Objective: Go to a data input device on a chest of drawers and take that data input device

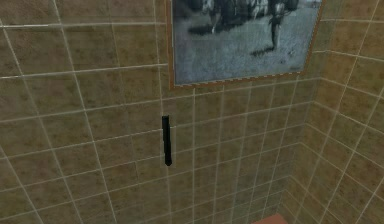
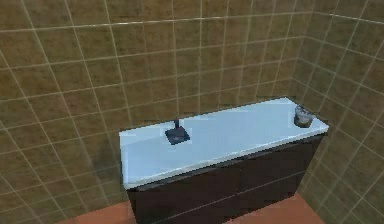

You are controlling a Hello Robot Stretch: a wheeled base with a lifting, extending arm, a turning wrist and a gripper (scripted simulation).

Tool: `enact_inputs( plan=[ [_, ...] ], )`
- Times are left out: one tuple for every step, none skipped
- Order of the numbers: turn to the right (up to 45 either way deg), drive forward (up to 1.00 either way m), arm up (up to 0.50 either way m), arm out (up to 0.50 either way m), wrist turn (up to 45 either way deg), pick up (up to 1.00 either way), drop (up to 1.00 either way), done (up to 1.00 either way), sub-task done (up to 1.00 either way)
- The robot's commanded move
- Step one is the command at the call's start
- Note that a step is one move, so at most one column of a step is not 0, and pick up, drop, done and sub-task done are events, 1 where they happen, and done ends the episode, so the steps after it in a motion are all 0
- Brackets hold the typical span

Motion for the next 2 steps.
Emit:
enact_inputs(
  plan=[
    [0.0,0.0,0.3,0.0,0.0,0.0,0.0,0.0,0.0],
    [0.0,0.0,0.0,0.5,0.0,0.0,0.0,0.0,0.0]
  ],
)
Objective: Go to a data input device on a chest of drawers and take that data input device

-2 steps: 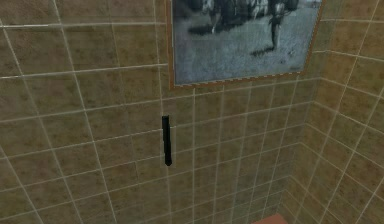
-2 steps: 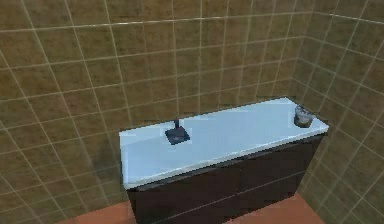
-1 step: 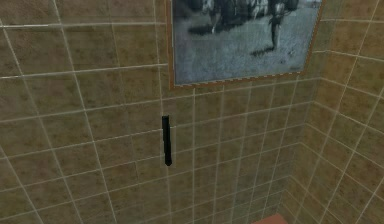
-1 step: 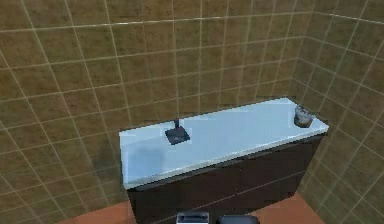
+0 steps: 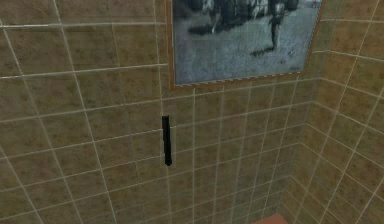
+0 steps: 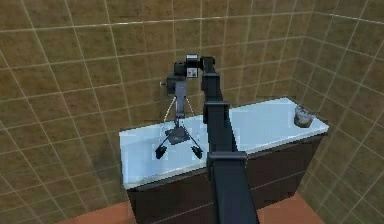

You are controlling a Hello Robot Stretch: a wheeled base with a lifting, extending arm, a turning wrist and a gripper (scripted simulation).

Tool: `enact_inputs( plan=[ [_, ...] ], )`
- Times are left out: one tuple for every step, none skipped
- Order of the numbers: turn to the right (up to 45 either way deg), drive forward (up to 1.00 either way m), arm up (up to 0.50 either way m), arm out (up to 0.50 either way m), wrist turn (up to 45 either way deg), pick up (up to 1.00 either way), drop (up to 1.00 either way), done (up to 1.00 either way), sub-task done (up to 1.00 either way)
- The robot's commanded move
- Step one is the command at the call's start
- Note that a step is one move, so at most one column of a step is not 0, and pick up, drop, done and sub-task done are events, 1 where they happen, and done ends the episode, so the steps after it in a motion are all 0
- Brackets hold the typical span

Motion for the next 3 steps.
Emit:
enact_inputs(
  plan=[
    [0.0,0.0,0.0,0.0,45.0,0.0,0.0,0.0,0.0],
    [0.0,0.0,0.0,0.0,45.0,0.0,0.0,0.0,0.0],
    [0.0,0.0,0.0,0.0,45.0,0.0,0.0,0.0,0.0]
  ],
)
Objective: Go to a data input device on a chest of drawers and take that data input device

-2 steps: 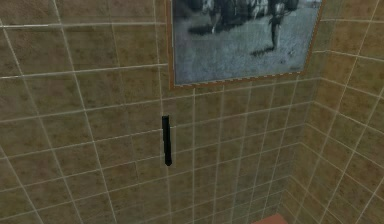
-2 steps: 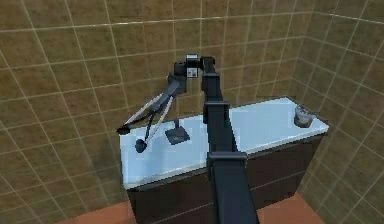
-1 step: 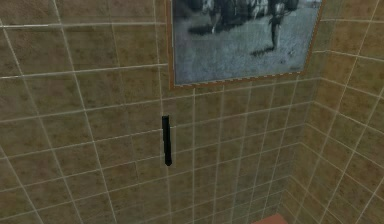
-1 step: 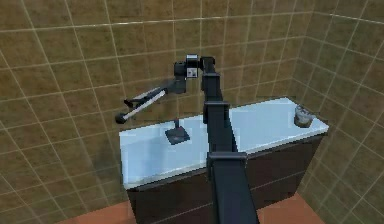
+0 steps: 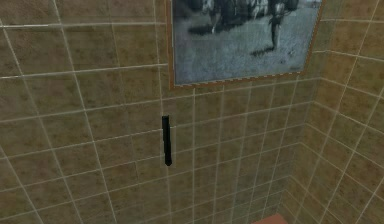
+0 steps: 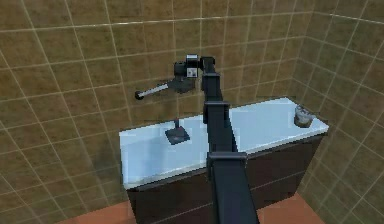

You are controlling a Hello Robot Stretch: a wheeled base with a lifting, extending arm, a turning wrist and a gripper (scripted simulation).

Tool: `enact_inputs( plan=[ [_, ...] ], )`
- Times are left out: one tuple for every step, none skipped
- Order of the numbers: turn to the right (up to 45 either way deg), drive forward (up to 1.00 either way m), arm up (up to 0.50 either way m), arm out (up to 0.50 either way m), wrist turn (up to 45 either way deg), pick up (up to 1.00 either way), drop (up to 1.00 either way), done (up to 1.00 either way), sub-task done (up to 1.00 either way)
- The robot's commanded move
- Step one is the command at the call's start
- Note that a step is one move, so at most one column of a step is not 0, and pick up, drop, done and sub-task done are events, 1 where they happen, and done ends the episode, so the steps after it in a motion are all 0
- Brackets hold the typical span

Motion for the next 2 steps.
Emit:
enact_inputs(
  plan=[
    [0.0,0.0,0.0,0.0,21.0,0.0,0.0,0.0,0.0],
    [0.0,0.0,-0.3,0.0,0.0,0.0,0.0,0.0,0.0]
  ],
)
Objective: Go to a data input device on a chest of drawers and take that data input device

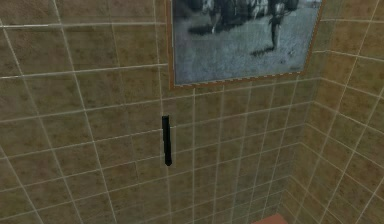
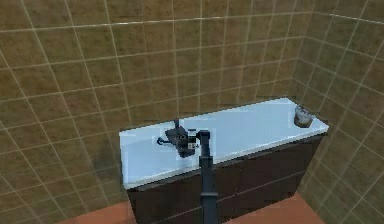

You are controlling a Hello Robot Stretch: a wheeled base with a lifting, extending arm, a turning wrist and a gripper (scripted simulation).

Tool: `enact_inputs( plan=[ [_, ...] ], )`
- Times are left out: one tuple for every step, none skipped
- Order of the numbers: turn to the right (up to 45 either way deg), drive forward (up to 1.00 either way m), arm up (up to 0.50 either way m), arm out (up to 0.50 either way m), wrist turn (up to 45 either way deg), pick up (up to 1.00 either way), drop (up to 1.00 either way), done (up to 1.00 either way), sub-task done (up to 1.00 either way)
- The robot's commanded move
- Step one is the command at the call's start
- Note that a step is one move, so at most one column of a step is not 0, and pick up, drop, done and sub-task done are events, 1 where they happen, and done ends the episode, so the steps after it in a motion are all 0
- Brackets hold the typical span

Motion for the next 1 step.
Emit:
enact_inputs(
  plan=[
    [0.0,0.0,0.0,0.0,0.0,1.0,0.0,0.0,0.0]
  ],
)
